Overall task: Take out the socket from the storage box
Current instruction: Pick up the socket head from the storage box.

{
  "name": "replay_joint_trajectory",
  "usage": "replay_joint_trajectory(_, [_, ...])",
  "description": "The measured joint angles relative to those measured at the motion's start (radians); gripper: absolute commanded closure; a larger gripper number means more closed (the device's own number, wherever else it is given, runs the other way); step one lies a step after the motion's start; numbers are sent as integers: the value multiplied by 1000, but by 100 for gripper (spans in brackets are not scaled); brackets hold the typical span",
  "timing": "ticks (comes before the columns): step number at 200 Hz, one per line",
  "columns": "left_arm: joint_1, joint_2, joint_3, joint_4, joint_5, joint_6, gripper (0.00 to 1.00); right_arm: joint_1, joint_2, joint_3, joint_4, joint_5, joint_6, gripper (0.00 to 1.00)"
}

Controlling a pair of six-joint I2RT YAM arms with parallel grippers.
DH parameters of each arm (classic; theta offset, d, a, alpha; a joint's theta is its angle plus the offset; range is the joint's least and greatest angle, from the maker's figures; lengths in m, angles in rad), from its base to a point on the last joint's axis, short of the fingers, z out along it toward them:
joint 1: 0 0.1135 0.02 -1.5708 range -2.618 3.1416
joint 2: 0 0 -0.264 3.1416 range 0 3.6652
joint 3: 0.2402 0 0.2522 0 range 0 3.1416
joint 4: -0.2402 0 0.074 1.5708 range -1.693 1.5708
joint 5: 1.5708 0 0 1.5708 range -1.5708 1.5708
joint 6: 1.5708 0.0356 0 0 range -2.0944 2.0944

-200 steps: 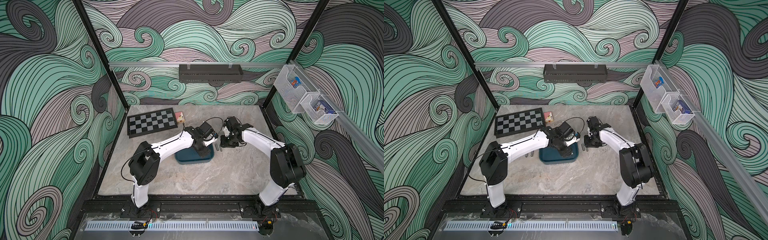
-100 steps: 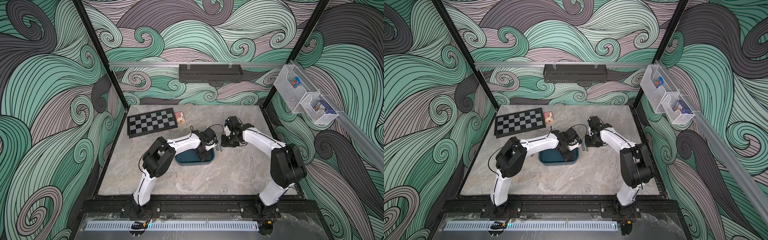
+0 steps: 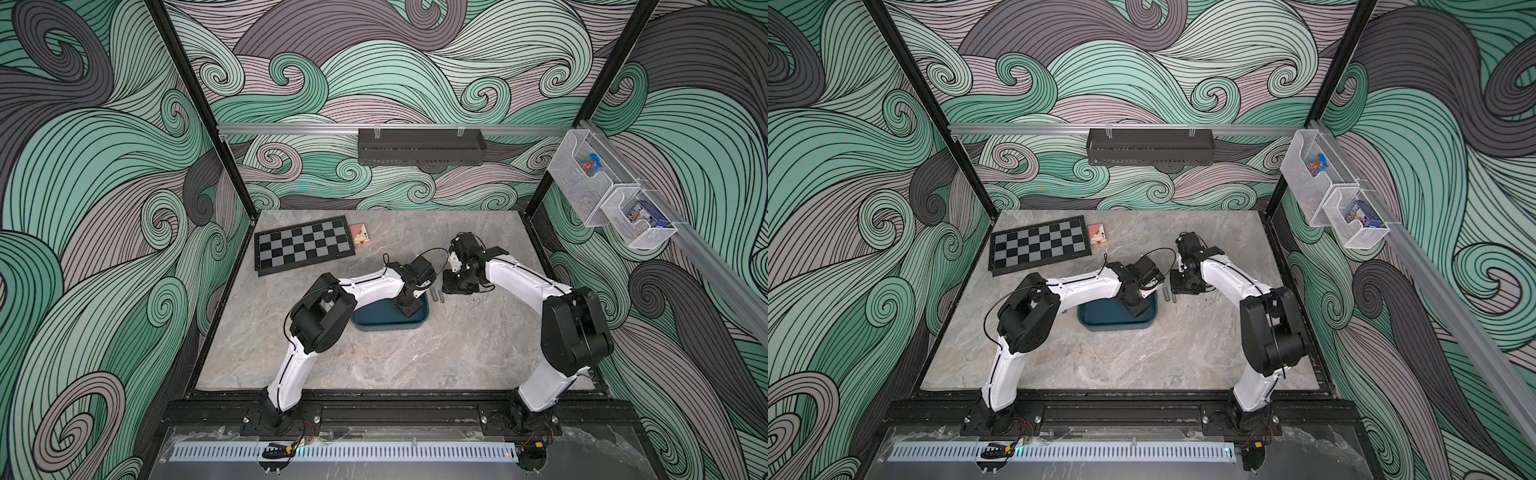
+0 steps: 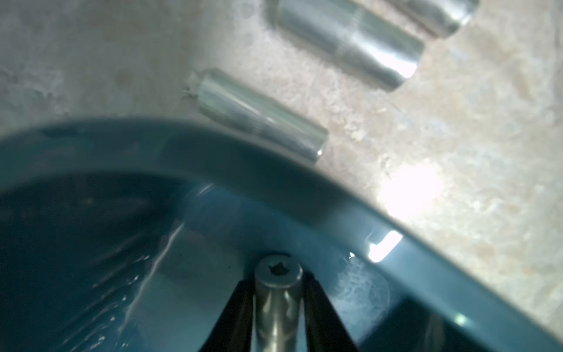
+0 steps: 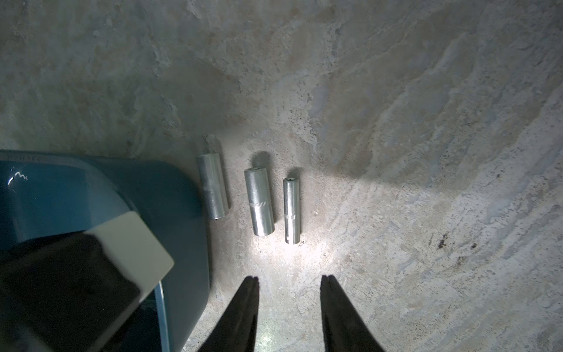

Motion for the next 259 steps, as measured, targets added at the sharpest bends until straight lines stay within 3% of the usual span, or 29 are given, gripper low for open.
replay_joint_trajectory(78, [13, -1, -4, 14, -11, -38, 100, 0, -8, -21, 11, -29, 13, 62])
replay_joint_trajectory(180, [31, -26, -4, -44, -13, -76, 100, 0, -8, -21, 23, -58, 18, 62])
replay_joint_trajectory(259, [58, -182, 0, -108, -25, -90, 100, 0, -8, -21, 31, -61, 18, 62])
